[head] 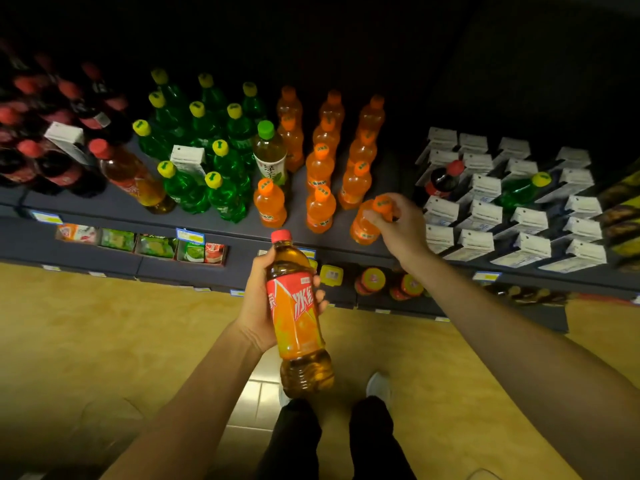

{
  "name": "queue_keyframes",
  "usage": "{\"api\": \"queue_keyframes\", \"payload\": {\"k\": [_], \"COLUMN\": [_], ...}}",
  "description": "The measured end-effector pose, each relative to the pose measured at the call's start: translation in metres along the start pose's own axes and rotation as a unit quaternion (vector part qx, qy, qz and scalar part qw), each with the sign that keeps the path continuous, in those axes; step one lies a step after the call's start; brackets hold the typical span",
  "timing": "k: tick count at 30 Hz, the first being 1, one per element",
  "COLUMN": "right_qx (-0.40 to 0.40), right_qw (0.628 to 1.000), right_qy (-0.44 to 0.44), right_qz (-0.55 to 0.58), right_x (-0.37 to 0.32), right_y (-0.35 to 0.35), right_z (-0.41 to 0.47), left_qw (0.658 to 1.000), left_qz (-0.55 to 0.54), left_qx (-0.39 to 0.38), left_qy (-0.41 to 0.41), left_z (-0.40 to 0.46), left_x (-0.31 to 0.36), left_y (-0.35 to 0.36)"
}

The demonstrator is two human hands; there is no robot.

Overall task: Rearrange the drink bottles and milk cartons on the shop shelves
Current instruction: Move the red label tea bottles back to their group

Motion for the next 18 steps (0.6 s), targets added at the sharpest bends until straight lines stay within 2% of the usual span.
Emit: {"api": "queue_keyframes", "payload": {"k": [6,11,18], "right_qx": [0.045,0.028,0.018], "right_qw": [0.998,0.996,0.997], "right_qy": [0.043,0.081,0.075], "right_qz": [0.021,0.018,-0.006], "right_x": [0.006,0.014,0.011], "right_y": [0.026,0.043,0.050], "right_z": [0.033,0.041,0.047], "left_qw": [0.999,0.999,0.999], "left_qz": [-0.025,-0.032,-0.020], "left_qx": [0.031,0.044,0.037], "left_qy": [-0.001,-0.003,0.007], "left_z": [-0.002,-0.002,-0.004], "left_x": [0.004,0.009,0.014], "left_y": [-0.014,-0.019,-0.019]}}
Point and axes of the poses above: each hand's wrist, its own z-axis towards the middle knuckle, its own y-axis out of the palm, x = y × z, the point moved 4 cm from there along z, towards the middle knuckle, and after that the axes turned 5 degrees about y, right-handed, at the moved point
